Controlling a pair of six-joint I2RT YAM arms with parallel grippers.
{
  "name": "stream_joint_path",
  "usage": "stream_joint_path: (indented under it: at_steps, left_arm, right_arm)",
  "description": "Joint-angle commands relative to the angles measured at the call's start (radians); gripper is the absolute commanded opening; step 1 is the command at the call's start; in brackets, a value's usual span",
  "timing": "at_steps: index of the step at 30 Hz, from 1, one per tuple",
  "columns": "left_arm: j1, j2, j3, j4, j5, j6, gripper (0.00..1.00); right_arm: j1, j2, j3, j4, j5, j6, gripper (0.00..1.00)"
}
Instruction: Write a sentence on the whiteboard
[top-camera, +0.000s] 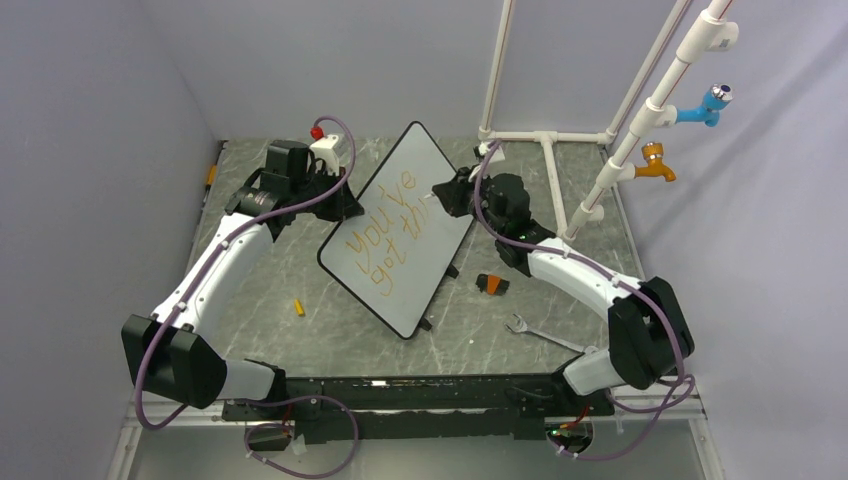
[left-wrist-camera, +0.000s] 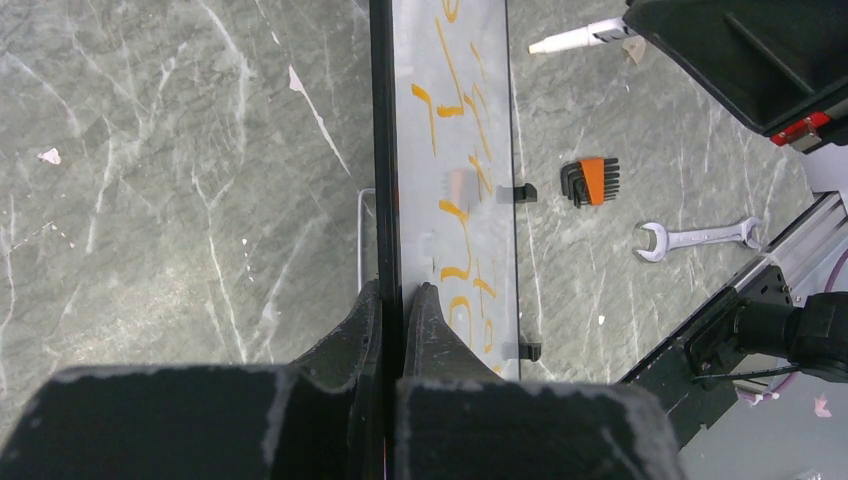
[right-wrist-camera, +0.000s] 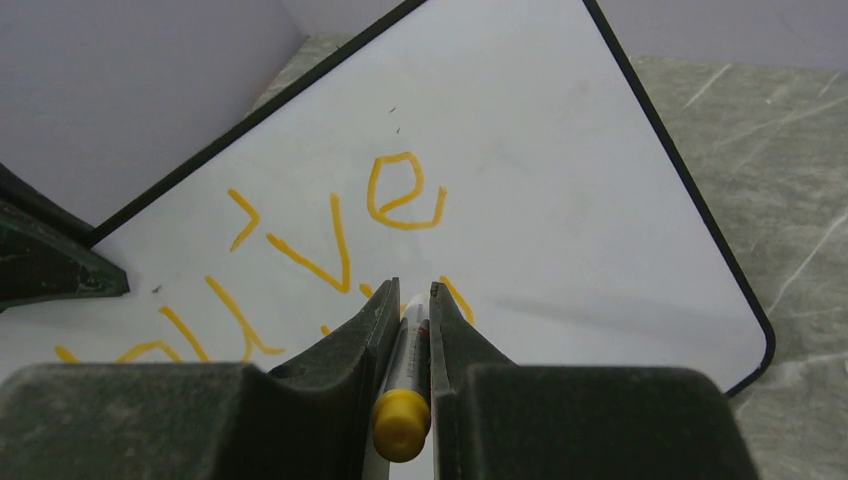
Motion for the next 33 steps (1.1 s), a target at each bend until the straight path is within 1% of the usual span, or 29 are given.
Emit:
stream_joint_path:
  at_steps: [1, 12, 33]
  left_arm:
    - [0.002, -0.019, -0.003, -0.009, -0.145, 0.164, 0.00]
    - [0.001, -0.019, -0.004, -0.008, -0.142, 0.164, 0.00]
    - [0.001, -0.022, -0.005, -0.006, -0.142, 0.164, 0.00]
  right_arm:
    - [0.002, 0.041, 0.078, 0.047, -0.024, 0.019, 0.00]
    - [0.003, 0.121, 0.128, 0.078, -0.055, 0.044, 0.00]
    - [0.001, 0.209, 0.144, 0.099, -0.037, 0.034, 0.00]
